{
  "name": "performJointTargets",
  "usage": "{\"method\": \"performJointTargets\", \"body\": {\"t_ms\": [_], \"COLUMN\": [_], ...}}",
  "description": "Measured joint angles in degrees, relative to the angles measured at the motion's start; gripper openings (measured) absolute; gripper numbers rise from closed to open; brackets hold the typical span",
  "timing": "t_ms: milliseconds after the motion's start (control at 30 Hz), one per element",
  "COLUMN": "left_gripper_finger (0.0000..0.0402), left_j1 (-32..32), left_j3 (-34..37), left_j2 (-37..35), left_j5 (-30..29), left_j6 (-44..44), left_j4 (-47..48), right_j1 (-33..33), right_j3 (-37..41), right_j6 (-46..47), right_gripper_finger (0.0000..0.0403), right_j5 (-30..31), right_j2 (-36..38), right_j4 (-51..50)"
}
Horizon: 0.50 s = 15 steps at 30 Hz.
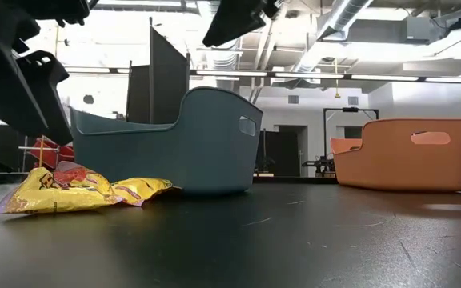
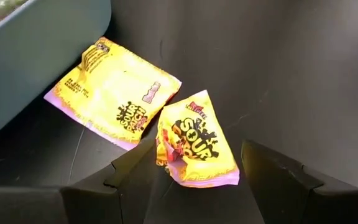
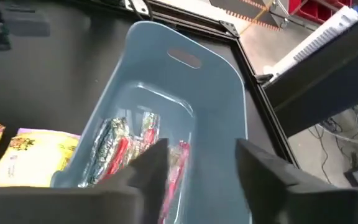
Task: Sort candy
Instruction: Put the transparent candy into the blue bin, then put the yellow candy into the yellow bin
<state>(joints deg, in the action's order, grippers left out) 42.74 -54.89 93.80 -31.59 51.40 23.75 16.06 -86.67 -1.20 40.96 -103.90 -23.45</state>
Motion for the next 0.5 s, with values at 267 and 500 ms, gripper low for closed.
{"method": "performJointTargets", "body": {"t_ms": [267, 500], "left_gripper_finger": [0.023, 0.023], "left_j1": [0.0, -0.8], "left_j3": [0.0, 0.0], "left_j2": [0.0, 0.0], "left_j5": [0.0, 0.9], "left_j6": [0.3, 0.8], "left_j4": [-1.5, -0.9], "right_j1": [3.6, 11.3], "right_j3": [-0.1, -0.2], "right_j6": [-2.5, -1.9], "right_gripper_finger": [0.0303, 0.0303], "right_j5": [1.4, 2.8], "right_j2": [1.2, 6.0], "right_j4": [0.7, 0.8]}}
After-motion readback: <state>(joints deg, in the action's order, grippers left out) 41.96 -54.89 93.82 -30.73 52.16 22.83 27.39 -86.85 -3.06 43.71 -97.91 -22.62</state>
